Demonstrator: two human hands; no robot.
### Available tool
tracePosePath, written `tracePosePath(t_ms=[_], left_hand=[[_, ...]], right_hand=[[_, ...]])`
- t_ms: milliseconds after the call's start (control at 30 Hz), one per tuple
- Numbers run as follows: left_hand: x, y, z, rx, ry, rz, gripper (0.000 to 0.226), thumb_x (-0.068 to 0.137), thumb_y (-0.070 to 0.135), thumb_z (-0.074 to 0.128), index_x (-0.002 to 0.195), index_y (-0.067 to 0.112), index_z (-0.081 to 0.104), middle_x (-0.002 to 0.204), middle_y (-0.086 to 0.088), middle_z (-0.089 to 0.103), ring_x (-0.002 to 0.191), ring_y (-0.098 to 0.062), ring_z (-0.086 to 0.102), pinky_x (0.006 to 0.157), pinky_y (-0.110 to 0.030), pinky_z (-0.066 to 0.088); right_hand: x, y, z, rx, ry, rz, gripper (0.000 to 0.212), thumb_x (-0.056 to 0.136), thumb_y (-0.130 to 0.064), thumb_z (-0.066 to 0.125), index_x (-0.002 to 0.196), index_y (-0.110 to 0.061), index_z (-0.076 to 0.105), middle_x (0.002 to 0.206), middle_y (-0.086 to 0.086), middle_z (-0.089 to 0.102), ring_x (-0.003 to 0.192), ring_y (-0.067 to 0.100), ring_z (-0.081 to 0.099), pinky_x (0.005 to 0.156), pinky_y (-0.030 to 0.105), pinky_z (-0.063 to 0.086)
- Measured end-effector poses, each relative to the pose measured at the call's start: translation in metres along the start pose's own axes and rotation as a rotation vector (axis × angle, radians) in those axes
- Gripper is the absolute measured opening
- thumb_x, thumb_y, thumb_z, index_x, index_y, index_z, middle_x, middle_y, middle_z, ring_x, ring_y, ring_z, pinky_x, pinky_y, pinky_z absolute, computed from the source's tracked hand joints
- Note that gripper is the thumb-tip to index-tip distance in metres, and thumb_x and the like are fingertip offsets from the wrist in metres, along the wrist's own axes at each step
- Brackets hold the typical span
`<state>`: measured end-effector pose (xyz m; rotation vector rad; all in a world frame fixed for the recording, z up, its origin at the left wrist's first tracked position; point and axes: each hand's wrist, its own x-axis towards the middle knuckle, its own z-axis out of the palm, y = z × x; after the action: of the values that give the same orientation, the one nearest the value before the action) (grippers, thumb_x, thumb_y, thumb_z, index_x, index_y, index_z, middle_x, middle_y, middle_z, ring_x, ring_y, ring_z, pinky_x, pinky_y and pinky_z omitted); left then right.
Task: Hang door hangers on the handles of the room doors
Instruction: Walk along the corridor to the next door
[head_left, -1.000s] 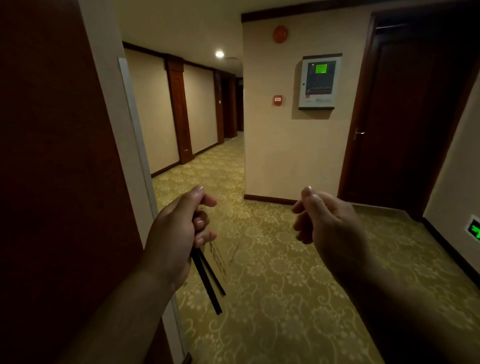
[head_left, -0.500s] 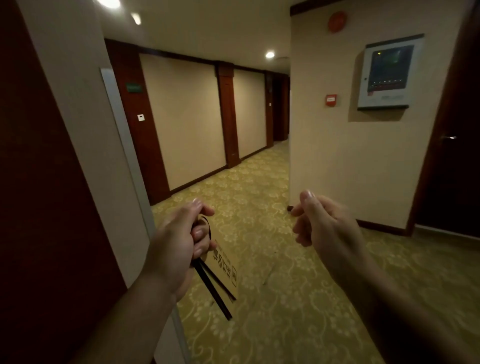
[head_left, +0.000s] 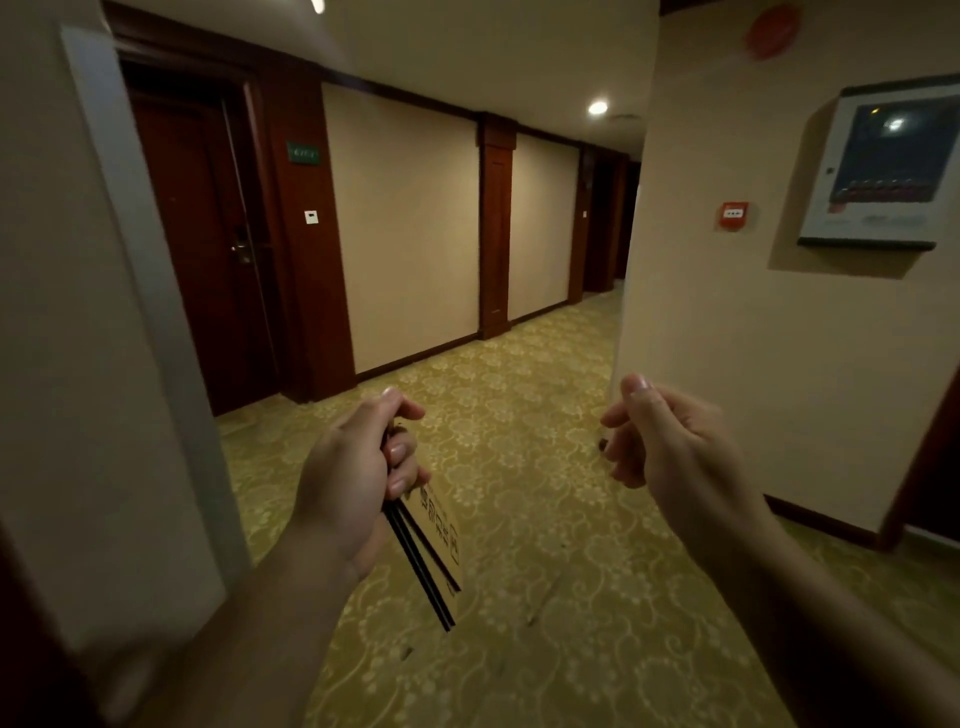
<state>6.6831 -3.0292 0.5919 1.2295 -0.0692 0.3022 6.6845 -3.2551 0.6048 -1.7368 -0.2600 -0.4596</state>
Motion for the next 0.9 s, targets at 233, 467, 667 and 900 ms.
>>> tracePosePath(t_ms=[233,467,667,900], left_hand=[[0.102,-0.019,0.014,0.021,0.020,0.017,0.030,0.101,0.031,0.044,0.083,0.012,0.059,0.054,0.004,0.036,0.043,-0.011,0.030,0.065,-0.037,0.041],[0.198,-0.044,0.006,0.103,0.131,0.063,0.030,0.101,0.032,0.045,0.083,0.014,0.061,0.055,0.005,0.037,0.043,-0.012,0.031,0.066,-0.037,0.043],[0.287,-0.064,0.006,0.148,0.245,0.119,0.030,0.101,0.031,0.046,0.082,0.013,0.062,0.056,0.004,0.037,0.043,-0.012,0.031,0.067,-0.037,0.044],[0.367,-0.085,-0.001,0.193,0.382,0.147,0.029,0.100,0.030,0.045,0.085,0.010,0.060,0.057,0.002,0.035,0.044,-0.012,0.031,0.065,-0.035,0.044]], right_hand=[[0.098,0.041,0.031,0.032,-0.043,0.006,0.046,0.093,-0.051,0.041,0.085,-0.012,0.065,0.073,0.009,0.063,0.068,0.022,0.060,0.060,0.034,0.049],[0.202,0.091,0.081,0.085,-0.105,0.024,0.044,0.098,-0.047,0.040,0.083,-0.014,0.066,0.067,0.003,0.064,0.064,0.016,0.061,0.060,0.031,0.051],[0.306,0.138,0.112,0.149,-0.223,0.006,0.046,0.098,-0.049,0.041,0.081,-0.014,0.067,0.065,0.002,0.065,0.060,0.015,0.060,0.059,0.032,0.050],[0.416,0.184,0.165,0.178,-0.369,0.026,0.046,0.097,-0.051,0.039,0.078,-0.019,0.066,0.065,0.002,0.066,0.057,0.009,0.061,0.055,0.026,0.049]])
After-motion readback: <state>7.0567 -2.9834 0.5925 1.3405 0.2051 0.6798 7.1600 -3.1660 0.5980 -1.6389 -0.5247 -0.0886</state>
